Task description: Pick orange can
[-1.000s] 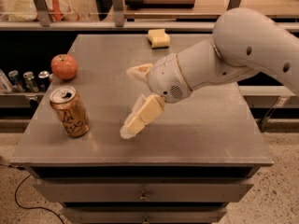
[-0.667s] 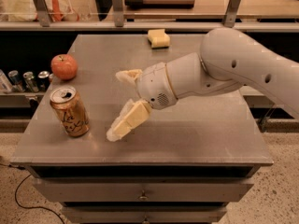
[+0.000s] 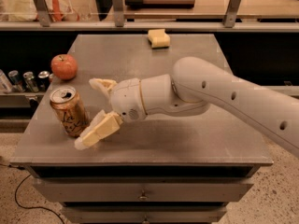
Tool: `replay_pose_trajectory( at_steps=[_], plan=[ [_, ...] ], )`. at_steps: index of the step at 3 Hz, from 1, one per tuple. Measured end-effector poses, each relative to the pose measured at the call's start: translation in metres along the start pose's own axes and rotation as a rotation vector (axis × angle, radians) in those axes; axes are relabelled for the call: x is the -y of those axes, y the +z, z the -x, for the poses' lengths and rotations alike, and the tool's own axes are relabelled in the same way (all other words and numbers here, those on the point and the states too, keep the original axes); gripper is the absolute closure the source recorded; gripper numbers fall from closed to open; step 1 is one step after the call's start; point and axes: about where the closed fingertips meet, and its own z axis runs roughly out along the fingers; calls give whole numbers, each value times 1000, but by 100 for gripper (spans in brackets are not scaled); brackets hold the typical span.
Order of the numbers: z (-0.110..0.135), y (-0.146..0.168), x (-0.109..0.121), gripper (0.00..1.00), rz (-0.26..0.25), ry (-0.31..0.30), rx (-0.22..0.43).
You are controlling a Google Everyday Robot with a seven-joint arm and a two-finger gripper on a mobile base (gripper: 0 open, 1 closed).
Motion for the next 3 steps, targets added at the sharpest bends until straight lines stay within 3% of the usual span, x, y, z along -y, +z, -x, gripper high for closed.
replay_pose_trajectory(
  at_steps=[1,3],
  plan=[
    [3,24,-2,0,18,-4,88],
    [4,52,3,42,52,-7,183]
  ],
)
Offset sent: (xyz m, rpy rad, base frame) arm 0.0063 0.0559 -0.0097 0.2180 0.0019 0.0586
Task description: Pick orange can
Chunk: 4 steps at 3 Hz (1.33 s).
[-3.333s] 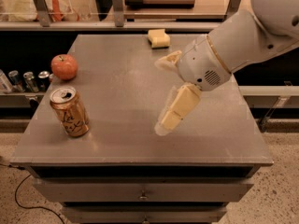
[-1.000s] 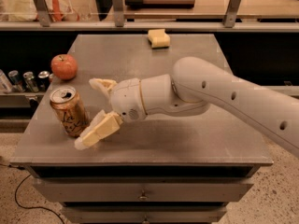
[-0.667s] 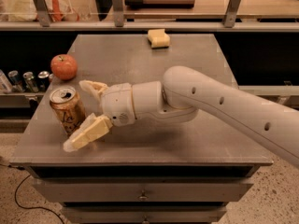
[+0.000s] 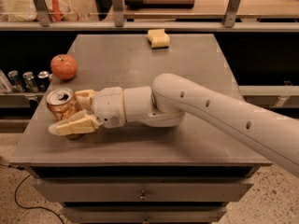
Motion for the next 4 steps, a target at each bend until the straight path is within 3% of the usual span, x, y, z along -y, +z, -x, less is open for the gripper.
replay_pose_trajectory(
  at_steps=[2,3,4],
  plan=[
    [-1,-2,8,88,-12,-14,13],
    [13,-17,17,100,-24,-45,-15],
    [36,-33,27,100,-22,-72,-36]
  ],
)
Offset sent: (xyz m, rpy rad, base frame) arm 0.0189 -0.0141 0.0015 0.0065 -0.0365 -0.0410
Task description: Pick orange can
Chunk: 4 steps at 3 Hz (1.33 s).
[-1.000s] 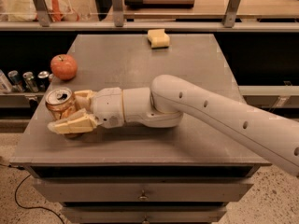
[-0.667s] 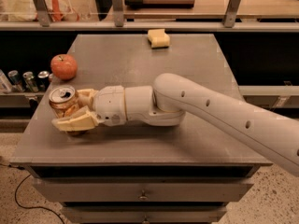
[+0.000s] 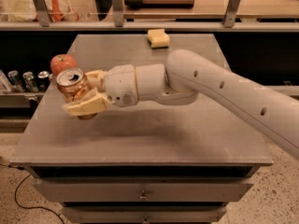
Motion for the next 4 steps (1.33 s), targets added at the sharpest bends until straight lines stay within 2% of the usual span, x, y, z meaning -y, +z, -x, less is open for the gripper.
replay_pose_trajectory(
  at_steps=[2,4],
  plan=[
    [30,-18,16,100,57,-6,-5],
    [44,-28,20,100,99,0,-14]
  ],
)
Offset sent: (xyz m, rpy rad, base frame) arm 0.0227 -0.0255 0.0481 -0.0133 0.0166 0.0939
